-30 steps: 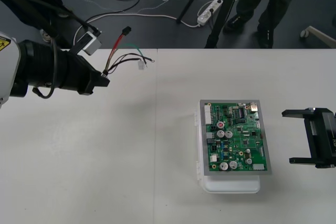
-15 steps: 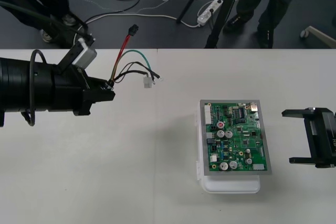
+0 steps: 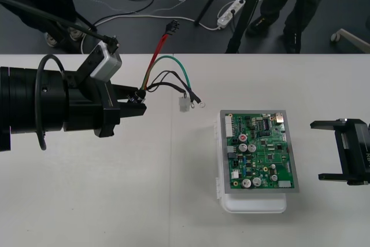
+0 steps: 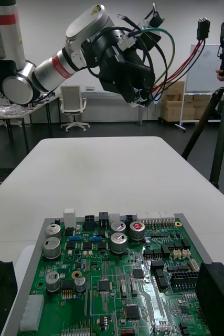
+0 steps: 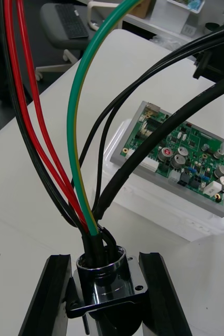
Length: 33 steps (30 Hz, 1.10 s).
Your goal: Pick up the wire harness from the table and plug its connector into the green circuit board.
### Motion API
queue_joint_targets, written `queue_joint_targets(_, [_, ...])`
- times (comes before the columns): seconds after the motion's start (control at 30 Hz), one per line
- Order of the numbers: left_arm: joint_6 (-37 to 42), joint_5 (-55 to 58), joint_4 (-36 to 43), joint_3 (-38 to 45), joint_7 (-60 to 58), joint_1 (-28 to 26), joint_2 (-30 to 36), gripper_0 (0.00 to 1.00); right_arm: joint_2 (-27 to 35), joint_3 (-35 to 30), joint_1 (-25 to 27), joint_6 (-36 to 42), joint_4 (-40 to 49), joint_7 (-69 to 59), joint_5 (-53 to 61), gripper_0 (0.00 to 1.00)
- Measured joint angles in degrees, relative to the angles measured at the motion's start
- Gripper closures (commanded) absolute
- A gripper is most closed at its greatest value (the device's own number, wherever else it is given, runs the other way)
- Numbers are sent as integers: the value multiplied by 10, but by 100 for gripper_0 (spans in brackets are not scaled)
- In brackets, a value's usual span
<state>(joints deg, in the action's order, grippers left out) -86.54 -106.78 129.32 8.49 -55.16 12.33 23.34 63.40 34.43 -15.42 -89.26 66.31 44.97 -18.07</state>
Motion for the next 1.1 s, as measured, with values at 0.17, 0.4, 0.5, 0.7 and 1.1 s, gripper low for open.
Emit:
queue_joint_targets(0.17, [-13, -2, 3, 4, 98, 0, -35, 100, 0, 0, 0, 0, 0, 0, 0, 0])
queue_joint_targets(0.4, [-19, -27, 4, 0, 232, 0, -47, 100, 0, 0, 0, 0, 0, 0, 0, 0])
queue_joint_targets(0.5, [-20, -47, 4, -8, 236, 0, -47, 100, 0, 0, 0, 0, 0, 0, 0, 0])
queue_joint_targets(0.7, [-20, -106, 4, -36, 237, 6, -47, 100, 0, 0, 0, 0, 0, 0, 0, 0])
queue_joint_targets(1.1, [-11, -179, 4, -105, 237, 20, -47, 100, 0, 0, 0, 0, 1, 0, 0, 0])
